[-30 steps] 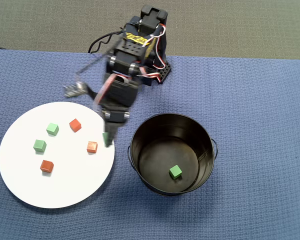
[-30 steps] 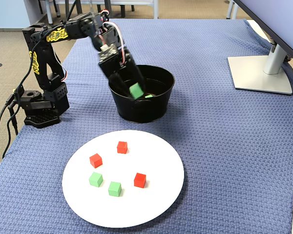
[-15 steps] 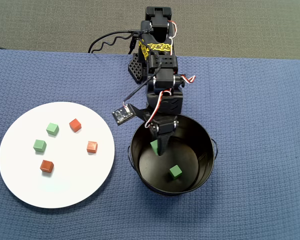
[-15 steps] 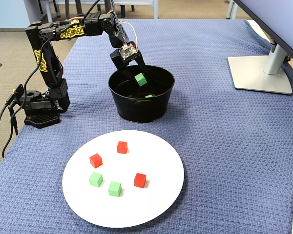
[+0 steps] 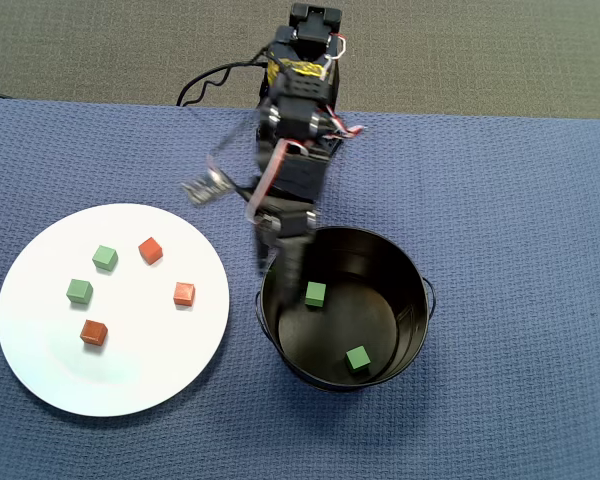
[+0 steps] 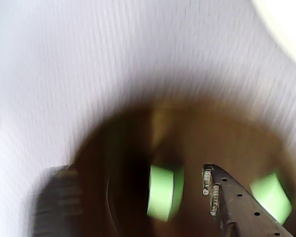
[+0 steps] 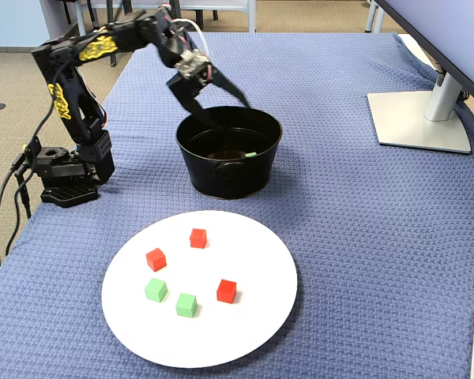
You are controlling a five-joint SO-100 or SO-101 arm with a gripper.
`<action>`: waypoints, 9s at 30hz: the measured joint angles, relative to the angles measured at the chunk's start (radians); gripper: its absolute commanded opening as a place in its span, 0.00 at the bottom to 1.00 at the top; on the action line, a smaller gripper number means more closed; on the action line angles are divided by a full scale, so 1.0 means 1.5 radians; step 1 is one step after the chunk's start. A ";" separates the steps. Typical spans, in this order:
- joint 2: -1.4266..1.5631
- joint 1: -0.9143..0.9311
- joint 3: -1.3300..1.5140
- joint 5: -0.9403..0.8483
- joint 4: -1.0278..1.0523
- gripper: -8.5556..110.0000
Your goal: Pick up the green cubes from the white plate and place them in the black recipient
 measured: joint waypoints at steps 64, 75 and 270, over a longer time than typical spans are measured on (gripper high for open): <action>-0.419 0.494 -0.048 -0.904 -0.223 0.29; -0.396 0.458 0.029 -0.872 -0.240 0.29; -0.327 0.435 0.008 -0.834 -0.368 0.33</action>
